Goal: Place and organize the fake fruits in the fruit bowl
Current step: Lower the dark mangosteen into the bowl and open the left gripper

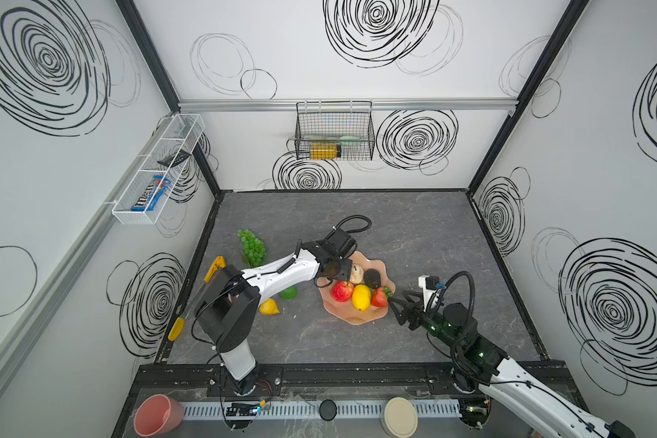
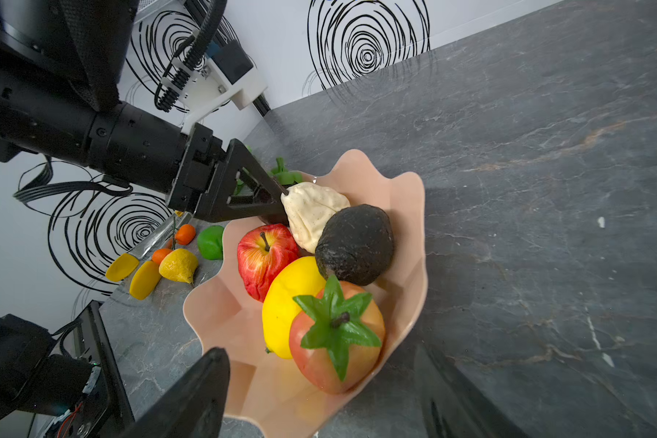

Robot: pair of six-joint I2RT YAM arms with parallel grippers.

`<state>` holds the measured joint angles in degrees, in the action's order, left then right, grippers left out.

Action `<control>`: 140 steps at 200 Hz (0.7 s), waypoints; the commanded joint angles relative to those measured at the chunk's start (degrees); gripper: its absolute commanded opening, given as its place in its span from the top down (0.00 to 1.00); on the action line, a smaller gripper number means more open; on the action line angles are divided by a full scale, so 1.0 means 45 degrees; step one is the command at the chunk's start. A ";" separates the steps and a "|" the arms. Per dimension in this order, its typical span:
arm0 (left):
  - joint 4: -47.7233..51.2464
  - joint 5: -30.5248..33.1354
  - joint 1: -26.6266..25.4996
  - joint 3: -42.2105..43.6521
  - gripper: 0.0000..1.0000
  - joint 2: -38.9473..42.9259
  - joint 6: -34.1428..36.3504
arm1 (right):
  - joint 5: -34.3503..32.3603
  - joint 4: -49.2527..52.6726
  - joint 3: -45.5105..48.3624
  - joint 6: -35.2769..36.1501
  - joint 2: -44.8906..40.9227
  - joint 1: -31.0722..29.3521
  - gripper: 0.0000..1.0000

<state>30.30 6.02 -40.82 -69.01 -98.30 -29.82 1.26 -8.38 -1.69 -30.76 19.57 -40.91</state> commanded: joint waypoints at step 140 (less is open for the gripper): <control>-0.1119 -0.0381 0.0067 0.0795 0.31 0.0958 -0.0413 | -0.0045 -0.0188 0.0191 0.0004 -0.0038 0.0086 0.19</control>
<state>26.61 4.84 -40.82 -66.11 -96.64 -30.81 1.26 -8.40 -1.30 -30.76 19.57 -40.91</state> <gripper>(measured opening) 0.687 0.808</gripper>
